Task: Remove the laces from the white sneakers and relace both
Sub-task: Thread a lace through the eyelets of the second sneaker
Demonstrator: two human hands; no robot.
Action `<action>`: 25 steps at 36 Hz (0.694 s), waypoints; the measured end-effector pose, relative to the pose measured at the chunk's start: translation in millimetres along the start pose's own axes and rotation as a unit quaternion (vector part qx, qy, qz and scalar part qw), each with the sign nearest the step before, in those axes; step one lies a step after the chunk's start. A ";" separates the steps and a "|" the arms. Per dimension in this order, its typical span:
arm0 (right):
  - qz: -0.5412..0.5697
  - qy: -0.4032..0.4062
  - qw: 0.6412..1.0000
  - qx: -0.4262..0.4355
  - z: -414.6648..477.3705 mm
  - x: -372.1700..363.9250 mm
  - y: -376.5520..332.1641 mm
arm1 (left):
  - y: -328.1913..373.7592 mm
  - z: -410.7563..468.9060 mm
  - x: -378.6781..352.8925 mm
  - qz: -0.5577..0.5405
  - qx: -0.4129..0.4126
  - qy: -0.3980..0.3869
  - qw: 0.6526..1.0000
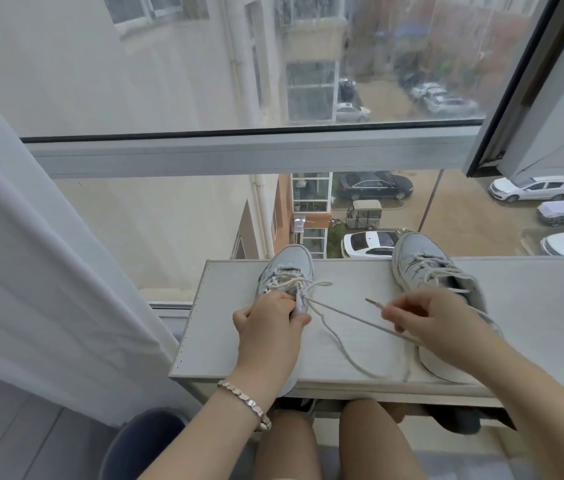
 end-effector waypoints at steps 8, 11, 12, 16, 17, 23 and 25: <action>-0.126 -0.026 0.989 0.074 28.5 -52.2 -10.6 | -1.1 2.1 7.1 0.080 -0.040 -0.055 0.994; -0.194 -0.025 0.974 0.118 38.4 -70.1 -18.2 | -3.4 -0.4 9.4 0.116 -0.071 -0.054 0.989; -0.172 -0.011 0.975 0.137 39.9 -74.0 -18.4 | -3.7 -1.5 9.6 0.124 -0.075 -0.050 0.988; 0.061 0.050 0.987 0.138 29.4 -74.0 -23.5 | -4.4 -4.5 8.0 0.131 -0.070 -0.046 0.988; 0.134 0.047 0.982 0.123 24.0 -71.8 -26.1 | -3.8 -4.7 7.2 0.131 -0.065 -0.046 0.988; 0.464 -0.008 0.864 0.194 -4.8 -41.4 -41.4 | -0.3 -1.3 5.9 0.105 -0.011 -0.026 0.994; 0.426 0.005 0.876 0.227 -8.9 -23.5 -42.3 | 0.2 -1.3 4.6 0.099 -0.005 -0.029 0.995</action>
Point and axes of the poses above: each hand's wrist, its own z-axis towards the middle knuckle, its own x-axis out of the back of the hand, y = z × x, the point moved 1 cm from there along z, towards the middle knuckle, and after that the axes turned 2 degrees about -z, right-handed, at the moved point
